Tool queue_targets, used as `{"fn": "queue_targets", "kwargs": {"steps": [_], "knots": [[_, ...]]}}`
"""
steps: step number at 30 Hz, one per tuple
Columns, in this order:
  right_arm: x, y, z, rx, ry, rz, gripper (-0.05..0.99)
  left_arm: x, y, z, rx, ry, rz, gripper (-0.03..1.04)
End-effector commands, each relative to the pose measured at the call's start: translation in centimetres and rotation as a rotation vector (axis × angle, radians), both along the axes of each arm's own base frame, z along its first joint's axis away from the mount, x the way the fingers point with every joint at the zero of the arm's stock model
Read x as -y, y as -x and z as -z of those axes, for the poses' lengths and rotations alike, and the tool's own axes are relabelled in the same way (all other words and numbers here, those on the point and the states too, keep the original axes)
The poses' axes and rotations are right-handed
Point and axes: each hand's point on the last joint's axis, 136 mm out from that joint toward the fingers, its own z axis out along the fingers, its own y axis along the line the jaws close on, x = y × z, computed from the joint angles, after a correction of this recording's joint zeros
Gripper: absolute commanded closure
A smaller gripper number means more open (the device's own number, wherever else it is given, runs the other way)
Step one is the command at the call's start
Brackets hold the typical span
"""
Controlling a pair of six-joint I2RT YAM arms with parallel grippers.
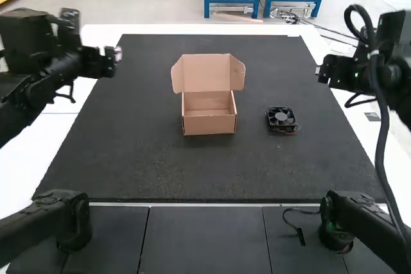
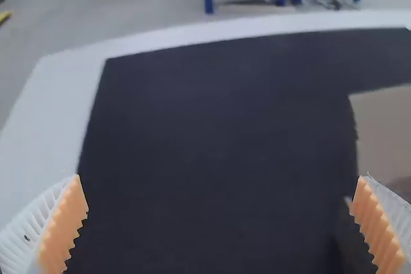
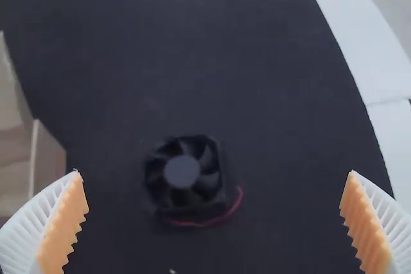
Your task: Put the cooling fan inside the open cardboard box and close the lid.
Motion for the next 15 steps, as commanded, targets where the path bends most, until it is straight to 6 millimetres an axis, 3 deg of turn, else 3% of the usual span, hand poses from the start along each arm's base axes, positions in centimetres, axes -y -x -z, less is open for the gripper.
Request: {"fn": "queue_targets", "kwargs": {"steps": [1, 5, 9, 12, 15], "knots": [[0.8, -1.1, -1.6, -0.025, 0.041, 0.023, 0.02, 3.3, 0.5, -1.1, 0.005, 0.007, 0.127, 0.04], [1.0, -2.6, -0.4, -0.168, 0.076, -0.011, 0.03, 7.4, 1.6, 0.1, -0.064, -0.003, 0.26, 0.04], [1.0, -3.2, 2.2, -0.318, 0.087, -0.04, 0.03, 10.6, 3.3, 0.3, -0.145, 0.052, 0.351, 0.04], [1.0, -3.6, 3.7, -0.382, 0.082, -0.044, 0.03, 12.3, 4.6, -0.7, -0.157, 0.09, 0.404, 0.04], [1.0, -4.1, 5.6, -0.443, 0.075, -0.045, 0.03, 12.4, 5.0, -0.7, -0.172, 0.093, 0.411, 0.04]]}}
